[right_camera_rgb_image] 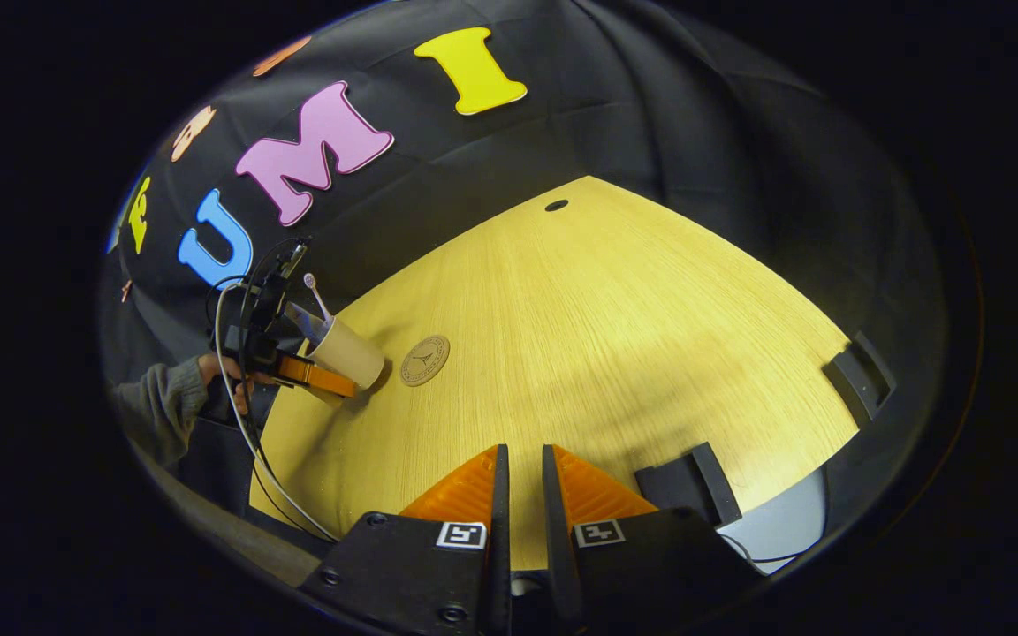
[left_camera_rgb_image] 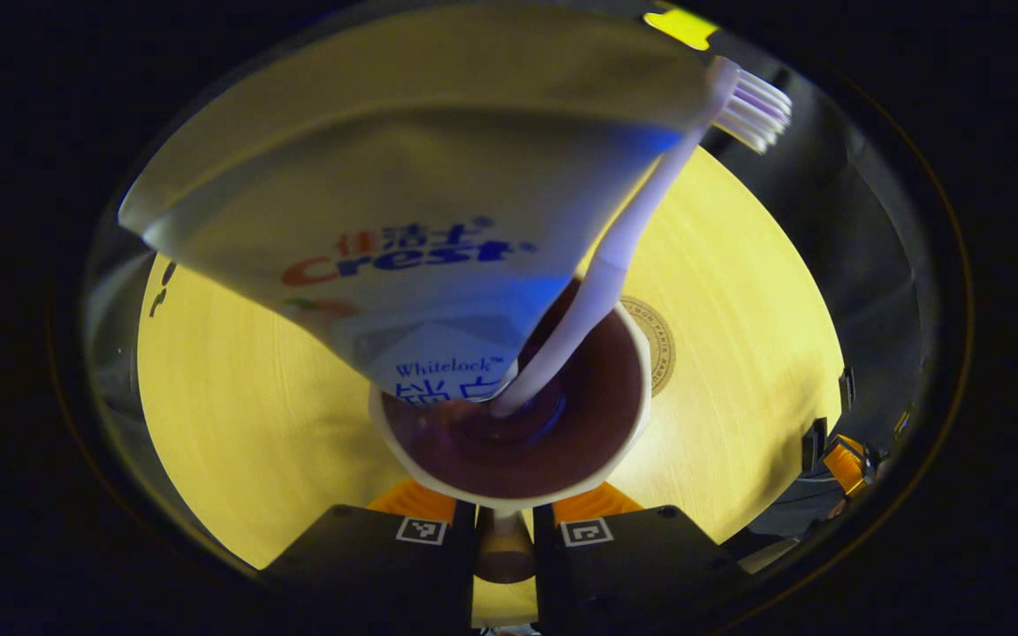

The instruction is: Put the toothbrush and toothpaste on the desktop into the cup, then pick up the cup and place it on the coaster on the desktop.

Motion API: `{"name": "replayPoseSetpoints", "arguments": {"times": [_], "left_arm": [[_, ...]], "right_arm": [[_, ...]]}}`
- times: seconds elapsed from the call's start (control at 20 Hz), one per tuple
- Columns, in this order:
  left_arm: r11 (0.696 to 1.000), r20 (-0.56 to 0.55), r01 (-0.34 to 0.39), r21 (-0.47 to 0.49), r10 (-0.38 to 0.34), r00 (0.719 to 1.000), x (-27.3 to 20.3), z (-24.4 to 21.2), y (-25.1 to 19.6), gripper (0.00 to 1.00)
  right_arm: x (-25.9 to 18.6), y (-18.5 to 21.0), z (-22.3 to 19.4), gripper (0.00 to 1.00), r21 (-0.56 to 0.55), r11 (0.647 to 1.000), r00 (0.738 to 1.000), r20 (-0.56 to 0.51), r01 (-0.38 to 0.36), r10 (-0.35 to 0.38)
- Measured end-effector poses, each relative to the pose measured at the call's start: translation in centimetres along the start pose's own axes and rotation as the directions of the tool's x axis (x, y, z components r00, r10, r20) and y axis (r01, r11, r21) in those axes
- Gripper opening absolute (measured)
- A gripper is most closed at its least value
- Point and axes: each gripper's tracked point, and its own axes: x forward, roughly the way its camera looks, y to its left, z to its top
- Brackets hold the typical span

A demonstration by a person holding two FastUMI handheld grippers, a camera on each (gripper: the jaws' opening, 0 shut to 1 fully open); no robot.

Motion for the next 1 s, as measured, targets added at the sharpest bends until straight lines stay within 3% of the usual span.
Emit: {"name": "replayPoseSetpoints", "arguments": {"times": [0.25, 0.3, 0.5, 0.85, 0.9, 1.0], "left_arm": [[0.998, -0.009, 0.028, 0.062, -0.027, 1.0, 0.5, 1.1, -3.4, 0.33], [0.997, -0.011, 0.034, 0.073, -0.033, 0.999, 0.7, 1.3, -4.1, 0.37], [0.993, -0.019, 0.048, 0.11, -0.046, 0.999, 1.8, 1.9, -6.3, 0.33], [0.988, -0.032, 0.046, 0.149, -0.041, 0.999, 2.9, 2.6, -8.1, 0.33], [0.988, -0.035, 0.042, 0.151, -0.037, 0.999, 3.2, 2.8, -8.3, 0.37], [0.988, -0.042, 0.037, 0.149, -0.031, 0.999, 3.5, 2.7, -8.3, 0.33]], "right_arm": [[-0.9, -1.3, -0.1, 0.21, 0.03, 0.999, 1.0, 0.013, 0.021, -0.022], [-1.2, -1.7, -0.1, 0.21, 0.037, 0.999, 0.999, 0.016, 0.027, -0.028], [-2.1, -3.2, 0.1, 0.21, 0.059, 0.997, 0.998, 0.033, 0.054, -0.056], [-3.1, -5.2, -0.1, 0.22, 0.095, 0.991, 0.995, 0.041, 0.09, -0.094], [-3.2, -5.3, -0.2, 0.21, 0.098, 0.991, 0.994, 0.041, 0.093, -0.097], [-3.2, -5.6, -0.1, 0.21, 0.105, 0.99, 0.994, 0.043, 0.097, -0.102]]}}
